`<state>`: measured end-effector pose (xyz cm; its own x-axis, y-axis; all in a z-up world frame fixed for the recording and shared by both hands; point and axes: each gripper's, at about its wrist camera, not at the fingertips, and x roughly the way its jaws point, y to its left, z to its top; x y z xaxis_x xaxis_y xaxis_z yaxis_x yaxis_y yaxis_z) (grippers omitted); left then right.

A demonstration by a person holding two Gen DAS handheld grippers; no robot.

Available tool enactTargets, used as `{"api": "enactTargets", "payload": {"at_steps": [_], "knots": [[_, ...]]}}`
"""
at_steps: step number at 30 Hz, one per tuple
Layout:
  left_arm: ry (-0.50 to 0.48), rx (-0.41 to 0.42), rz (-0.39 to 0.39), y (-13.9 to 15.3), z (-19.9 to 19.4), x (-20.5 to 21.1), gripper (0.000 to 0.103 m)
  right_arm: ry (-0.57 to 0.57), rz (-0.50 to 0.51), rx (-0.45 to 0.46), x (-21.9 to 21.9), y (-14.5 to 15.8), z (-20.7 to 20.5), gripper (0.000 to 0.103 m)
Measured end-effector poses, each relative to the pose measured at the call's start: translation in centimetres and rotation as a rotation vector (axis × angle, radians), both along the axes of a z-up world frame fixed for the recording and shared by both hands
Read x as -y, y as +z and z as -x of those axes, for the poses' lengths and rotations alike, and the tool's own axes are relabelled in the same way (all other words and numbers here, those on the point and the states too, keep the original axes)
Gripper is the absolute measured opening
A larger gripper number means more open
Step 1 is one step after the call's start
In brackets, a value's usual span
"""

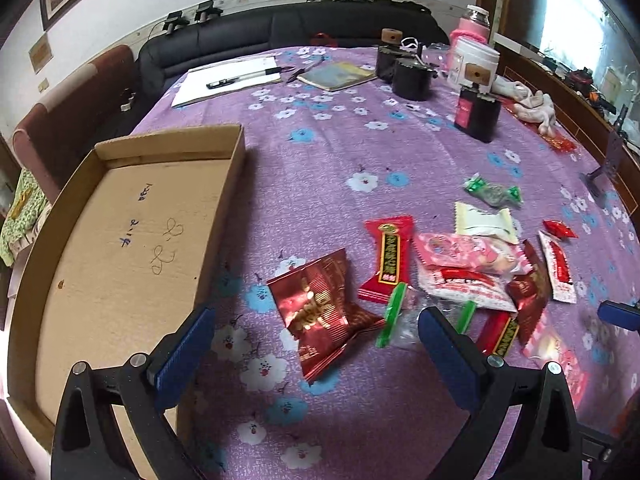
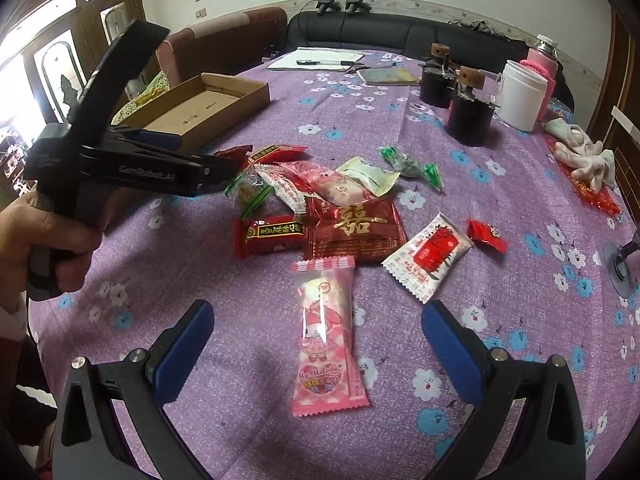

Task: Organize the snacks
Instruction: 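Grasp the red foil candy with the left gripper while the right gripper grasps the pink strawberry bar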

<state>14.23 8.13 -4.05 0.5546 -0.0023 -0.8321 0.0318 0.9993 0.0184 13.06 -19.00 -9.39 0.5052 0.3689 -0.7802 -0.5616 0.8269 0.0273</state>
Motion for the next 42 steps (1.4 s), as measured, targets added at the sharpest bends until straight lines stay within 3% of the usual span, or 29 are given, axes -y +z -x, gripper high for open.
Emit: {"api": "enactTargets", "payload": {"at_steps": [15,18,24,25,28,32,34,36,38,40,42], "knots": [[0.027,0.005,0.036,-0.5,-0.4,0.6,0.091,-0.030,0.001,-0.018,-0.6,-0.7,-0.6,0.102],[0.054,-0.006,0.019,-0.9,-0.7,0.1,0.078,-0.045,0.011,-0.026,-0.8,-0.9,-0.9,0.094],[0.068,-0.005,0.012,-1.3,-0.8,-0.5,0.076,-0.061,0.009,-0.051,-0.9,-1.6,-1.8,0.092],[0.076,0.001,0.026,-1.2,-0.8,-0.8,0.073,-0.060,0.010,-0.054,-1.0,-1.7,-1.9,0.090],[0.098,0.010,0.046,-1.0,-0.9,-1.4,0.068,-0.053,0.007,-0.072,-1.0,-2.0,-2.1,0.073],[0.106,0.008,0.051,-0.9,-1.3,-1.5,0.066,-0.053,0.018,-0.078,-1.2,-2.3,-2.3,0.072],[0.104,0.004,0.056,-1.0,-1.4,-1.4,0.056,-0.052,0.019,-0.076,-1.3,-2.4,-2.4,0.071],[0.104,0.006,0.059,-1.1,-1.4,-1.3,0.054,-0.055,0.031,-0.067,-1.3,-2.4,-2.4,0.064],[0.104,0.016,0.079,-1.1,-1.3,-1.4,0.049,-0.062,0.041,-0.056,-1.1,-2.3,-2.4,0.044],[0.105,0.031,0.101,-0.9,-1.1,-1.6,0.042,-0.062,0.031,-0.061,-0.8,-2.2,-2.5,0.032],[0.104,0.036,0.123,-0.7,-1.0,-1.8,0.041,-0.066,0.008,-0.075,-0.4,-2.1,-2.6,0.032]]}}
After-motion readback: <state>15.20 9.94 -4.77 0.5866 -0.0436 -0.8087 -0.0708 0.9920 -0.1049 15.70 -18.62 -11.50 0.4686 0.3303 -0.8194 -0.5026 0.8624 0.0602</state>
